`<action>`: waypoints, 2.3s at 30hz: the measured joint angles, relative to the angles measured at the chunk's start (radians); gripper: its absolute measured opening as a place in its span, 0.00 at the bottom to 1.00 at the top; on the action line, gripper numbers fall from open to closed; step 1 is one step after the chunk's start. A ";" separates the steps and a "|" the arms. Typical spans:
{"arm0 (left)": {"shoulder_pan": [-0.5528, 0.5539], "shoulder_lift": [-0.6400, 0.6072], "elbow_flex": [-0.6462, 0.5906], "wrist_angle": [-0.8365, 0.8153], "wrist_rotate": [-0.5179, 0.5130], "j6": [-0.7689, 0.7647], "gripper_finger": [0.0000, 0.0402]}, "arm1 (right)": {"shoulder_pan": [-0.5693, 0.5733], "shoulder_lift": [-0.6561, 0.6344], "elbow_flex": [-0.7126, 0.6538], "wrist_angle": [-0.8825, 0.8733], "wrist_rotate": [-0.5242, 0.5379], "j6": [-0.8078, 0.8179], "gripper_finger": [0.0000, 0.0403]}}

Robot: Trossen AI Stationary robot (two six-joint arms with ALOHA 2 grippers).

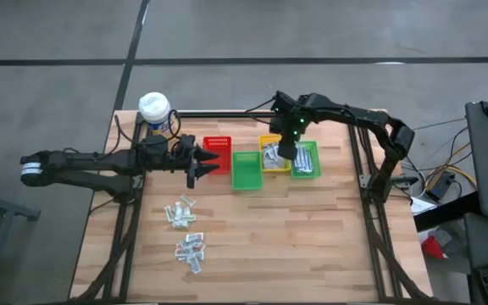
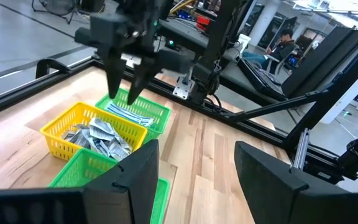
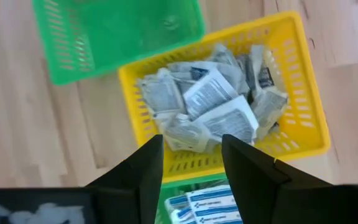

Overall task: Pick & Place First Aid Supplies
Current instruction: Put the green bandage into the left green basket

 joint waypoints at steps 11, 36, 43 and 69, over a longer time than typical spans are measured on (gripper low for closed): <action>0.000 0.000 0.000 -0.002 0.000 0.000 0.51 | 0.073 -0.176 -0.046 -0.020 -0.008 0.007 0.34; -0.016 0.005 0.034 0.006 0.028 -0.075 0.51 | 0.151 -0.964 -0.609 0.328 -0.005 0.308 0.33; -0.079 0.008 0.176 -0.281 -0.010 -0.100 0.51 | 0.151 -1.137 -0.690 0.331 -0.005 0.330 0.31; -0.409 0.156 0.325 -0.773 -0.284 -0.700 0.51 | 0.151 -1.434 -0.896 0.461 -0.004 0.431 0.30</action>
